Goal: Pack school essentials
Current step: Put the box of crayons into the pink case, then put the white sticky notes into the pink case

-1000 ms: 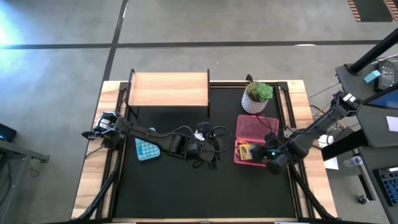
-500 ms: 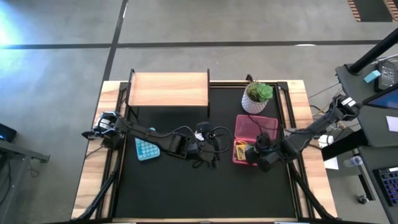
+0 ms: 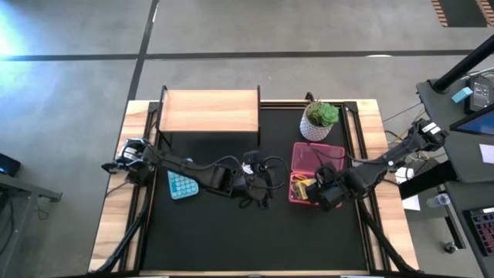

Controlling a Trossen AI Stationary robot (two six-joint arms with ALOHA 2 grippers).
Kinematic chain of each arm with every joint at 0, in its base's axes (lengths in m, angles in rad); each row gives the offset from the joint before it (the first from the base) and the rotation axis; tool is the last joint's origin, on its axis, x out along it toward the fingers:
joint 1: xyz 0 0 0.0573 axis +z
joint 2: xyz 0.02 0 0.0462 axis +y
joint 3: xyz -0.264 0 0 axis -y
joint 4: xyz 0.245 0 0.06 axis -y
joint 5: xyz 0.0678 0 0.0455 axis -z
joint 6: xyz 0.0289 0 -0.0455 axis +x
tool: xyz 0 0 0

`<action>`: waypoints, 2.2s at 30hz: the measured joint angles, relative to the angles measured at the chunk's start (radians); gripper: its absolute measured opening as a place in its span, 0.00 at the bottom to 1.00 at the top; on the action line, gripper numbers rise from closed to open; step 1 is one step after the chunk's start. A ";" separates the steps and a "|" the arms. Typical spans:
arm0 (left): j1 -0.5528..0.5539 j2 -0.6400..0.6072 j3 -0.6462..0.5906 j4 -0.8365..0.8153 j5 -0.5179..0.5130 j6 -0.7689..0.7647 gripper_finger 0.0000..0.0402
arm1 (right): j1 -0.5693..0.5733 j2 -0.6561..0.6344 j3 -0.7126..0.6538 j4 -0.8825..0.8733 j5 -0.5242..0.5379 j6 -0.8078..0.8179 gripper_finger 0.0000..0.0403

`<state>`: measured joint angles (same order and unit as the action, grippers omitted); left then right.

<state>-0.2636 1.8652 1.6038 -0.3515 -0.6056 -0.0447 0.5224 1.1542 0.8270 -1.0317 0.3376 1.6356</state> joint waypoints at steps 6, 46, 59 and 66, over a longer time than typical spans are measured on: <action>0.010 0.000 -0.001 -0.005 0.000 -0.001 0.62 | 0.000 0.005 0.052 -0.019 0.002 -0.043 0.65; 0.216 0.010 -0.560 0.360 0.200 -0.283 0.62 | -0.236 0.155 0.365 -0.138 0.188 -0.338 0.60; 0.241 0.091 -0.578 0.423 0.234 -0.424 0.62 | -0.286 0.135 0.365 -0.131 0.189 -0.417 0.60; 0.182 0.070 -0.579 0.407 0.307 -0.443 0.62 | -0.286 0.138 0.362 -0.116 0.189 -0.418 0.60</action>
<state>-0.0818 1.9350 1.0245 0.0558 -0.2984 -0.4879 0.2363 1.2922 1.1891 -1.1481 0.5266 1.2179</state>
